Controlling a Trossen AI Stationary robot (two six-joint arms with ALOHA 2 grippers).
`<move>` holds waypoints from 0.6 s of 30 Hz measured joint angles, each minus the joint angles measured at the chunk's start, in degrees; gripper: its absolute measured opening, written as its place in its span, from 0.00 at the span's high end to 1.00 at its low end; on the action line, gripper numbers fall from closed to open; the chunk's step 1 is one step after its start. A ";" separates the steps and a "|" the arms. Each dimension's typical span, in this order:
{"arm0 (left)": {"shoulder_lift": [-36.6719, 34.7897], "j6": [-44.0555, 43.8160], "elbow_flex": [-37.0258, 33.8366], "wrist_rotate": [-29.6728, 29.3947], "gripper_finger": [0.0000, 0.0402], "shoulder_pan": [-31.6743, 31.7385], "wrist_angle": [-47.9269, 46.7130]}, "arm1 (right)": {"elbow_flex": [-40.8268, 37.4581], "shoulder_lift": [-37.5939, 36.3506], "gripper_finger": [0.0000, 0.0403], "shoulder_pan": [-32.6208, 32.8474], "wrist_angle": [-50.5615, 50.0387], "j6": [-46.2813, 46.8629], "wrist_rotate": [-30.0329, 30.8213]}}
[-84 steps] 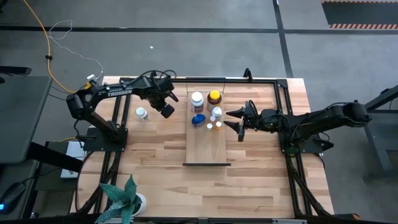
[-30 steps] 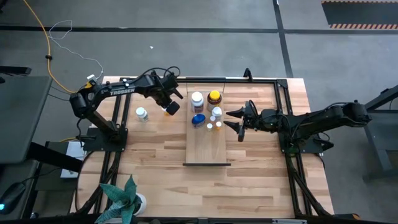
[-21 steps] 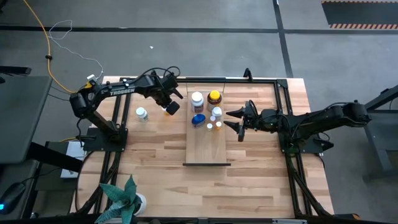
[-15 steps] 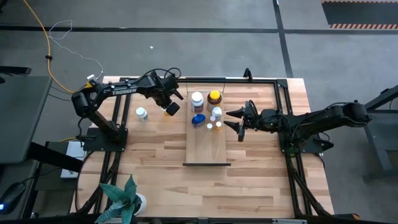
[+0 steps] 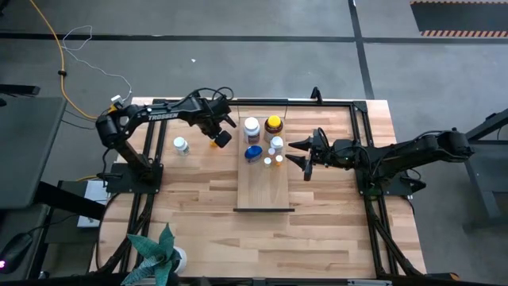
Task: Pick and place medicine bottles onto shelf by color
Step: Put the medium orange pill bottle on the shelf
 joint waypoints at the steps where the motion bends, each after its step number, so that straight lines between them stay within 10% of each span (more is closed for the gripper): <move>1: -0.36 0.01 -0.05 -0.03 1.00 0.00 -0.30 | 0.00 0.00 0.48 -0.02 0.00 0.00 0.00; 18: -4.90 3.88 -0.07 1.42 0.90 -0.09 -1.42 | 0.00 0.02 0.48 -0.02 0.35 0.11 -0.02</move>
